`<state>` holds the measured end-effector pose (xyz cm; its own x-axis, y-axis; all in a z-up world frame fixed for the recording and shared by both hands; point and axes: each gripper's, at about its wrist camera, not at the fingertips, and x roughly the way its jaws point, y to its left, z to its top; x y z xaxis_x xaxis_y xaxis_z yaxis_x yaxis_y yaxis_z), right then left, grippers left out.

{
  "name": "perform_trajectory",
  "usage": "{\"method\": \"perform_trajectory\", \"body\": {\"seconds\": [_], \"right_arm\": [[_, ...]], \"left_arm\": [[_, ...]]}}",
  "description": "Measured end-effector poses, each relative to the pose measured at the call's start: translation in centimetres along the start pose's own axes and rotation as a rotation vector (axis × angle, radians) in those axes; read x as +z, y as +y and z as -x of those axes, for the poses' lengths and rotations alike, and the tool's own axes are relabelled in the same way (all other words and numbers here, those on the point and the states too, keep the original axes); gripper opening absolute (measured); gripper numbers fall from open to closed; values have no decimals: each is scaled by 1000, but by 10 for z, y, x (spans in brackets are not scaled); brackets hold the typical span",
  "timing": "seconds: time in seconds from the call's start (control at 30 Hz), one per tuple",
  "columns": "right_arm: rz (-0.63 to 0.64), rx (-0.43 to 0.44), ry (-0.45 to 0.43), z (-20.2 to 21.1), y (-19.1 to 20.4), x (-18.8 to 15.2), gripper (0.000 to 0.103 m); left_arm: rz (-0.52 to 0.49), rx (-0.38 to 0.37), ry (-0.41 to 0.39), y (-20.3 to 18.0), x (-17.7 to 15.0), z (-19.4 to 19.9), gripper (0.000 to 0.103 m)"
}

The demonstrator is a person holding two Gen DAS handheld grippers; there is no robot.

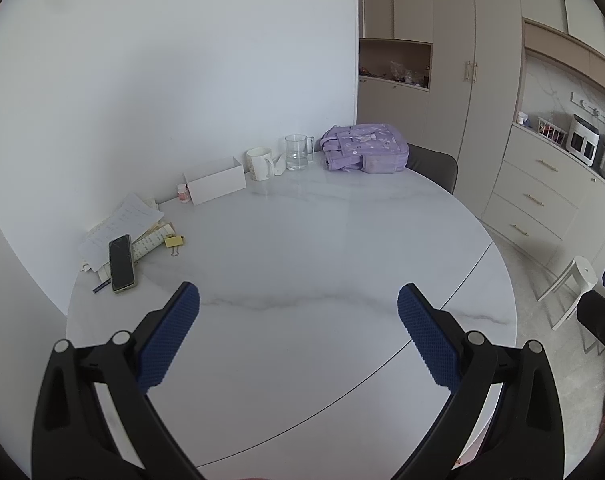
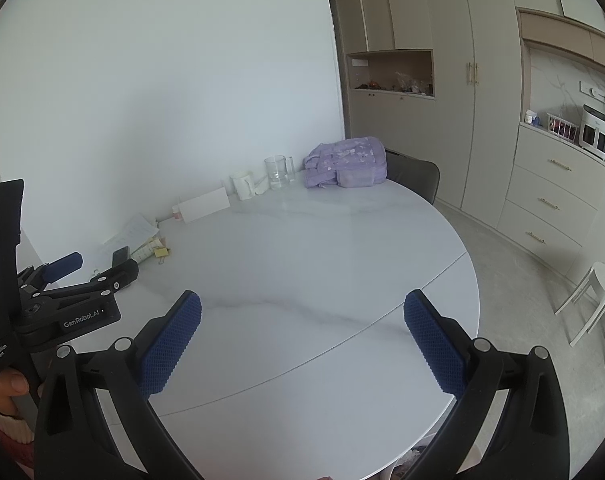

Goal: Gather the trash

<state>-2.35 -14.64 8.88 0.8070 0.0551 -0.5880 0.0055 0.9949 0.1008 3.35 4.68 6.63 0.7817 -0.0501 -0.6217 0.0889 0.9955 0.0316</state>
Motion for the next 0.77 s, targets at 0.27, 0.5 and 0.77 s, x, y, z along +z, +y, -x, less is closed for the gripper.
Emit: {"method": "perform_trajectory", "body": {"seconds": [0.27, 0.5, 0.77], "right_arm": [[2, 0, 3, -1, -2, 0, 101], [2, 1, 3, -2, -1, 0, 101], [3, 2, 5, -2, -3, -1, 101]], "left_arm": [[-4, 8, -14, 0, 0, 0, 95], [-4, -7, 4, 0, 1, -2, 95], [-4, -10, 13, 3, 1, -5, 95]]}}
